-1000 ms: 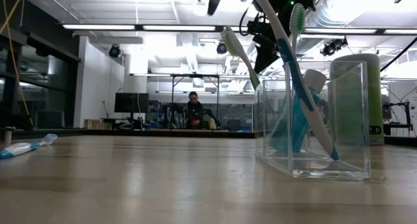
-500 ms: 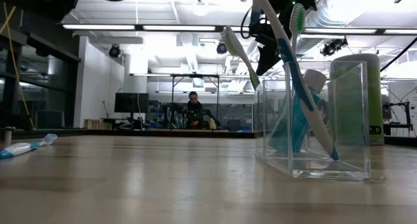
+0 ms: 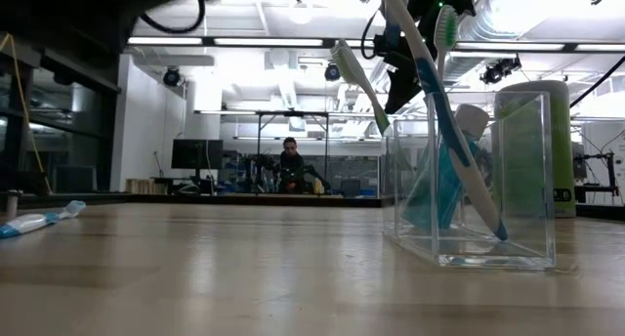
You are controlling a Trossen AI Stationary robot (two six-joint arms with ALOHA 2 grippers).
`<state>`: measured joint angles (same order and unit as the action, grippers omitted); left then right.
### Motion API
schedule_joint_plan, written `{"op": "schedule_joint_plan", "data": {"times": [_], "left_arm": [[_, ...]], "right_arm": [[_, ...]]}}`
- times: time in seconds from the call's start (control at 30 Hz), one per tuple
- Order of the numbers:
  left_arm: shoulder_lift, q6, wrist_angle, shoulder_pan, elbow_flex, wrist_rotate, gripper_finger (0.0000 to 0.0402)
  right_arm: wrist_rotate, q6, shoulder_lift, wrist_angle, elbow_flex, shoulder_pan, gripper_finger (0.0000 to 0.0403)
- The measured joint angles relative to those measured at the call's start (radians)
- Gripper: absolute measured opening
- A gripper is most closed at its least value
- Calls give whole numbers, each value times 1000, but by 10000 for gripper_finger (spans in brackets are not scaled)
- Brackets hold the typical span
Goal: Pick & Place toothbrushing station
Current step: Put the bottom blue toothbrush into the transparent organizer
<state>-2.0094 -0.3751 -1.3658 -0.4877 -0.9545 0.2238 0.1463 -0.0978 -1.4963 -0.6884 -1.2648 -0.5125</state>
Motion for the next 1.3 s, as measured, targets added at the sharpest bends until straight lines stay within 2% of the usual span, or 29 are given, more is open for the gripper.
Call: {"op": "schedule_joint_plan", "data": {"times": [0.13, 0.3, 0.53, 0.7, 1.07, 1.17, 1.3], "left_arm": [[0, 55, -18, 45, 21, -84, 3], [0, 85, -34, 62, 25, -93, 3], [0, 58, -54, 33, 24, 17, 3], [0, 110, -53, 41, 23, 36, 3], [0, 120, -57, 17, -6, 48, 3], [0, 122, -42, 9, -15, 97, 3], [-54, 127, -40, 5, -55, 102, 3]], "right_arm": [[0, 0, 0, -5, 0, 0, 94], [0, 0, 0, -8, 0, 0, 94], [0, 0, 0, -3, 0, 0, 94], [0, -1, 0, 6, 0, 0, 94], [0, -4, 0, 12, 0, 0, 94], [0, -4, 0, 12, 0, 0, 94], [-1, -4, 0, 12, 0, 0, 94]]}}
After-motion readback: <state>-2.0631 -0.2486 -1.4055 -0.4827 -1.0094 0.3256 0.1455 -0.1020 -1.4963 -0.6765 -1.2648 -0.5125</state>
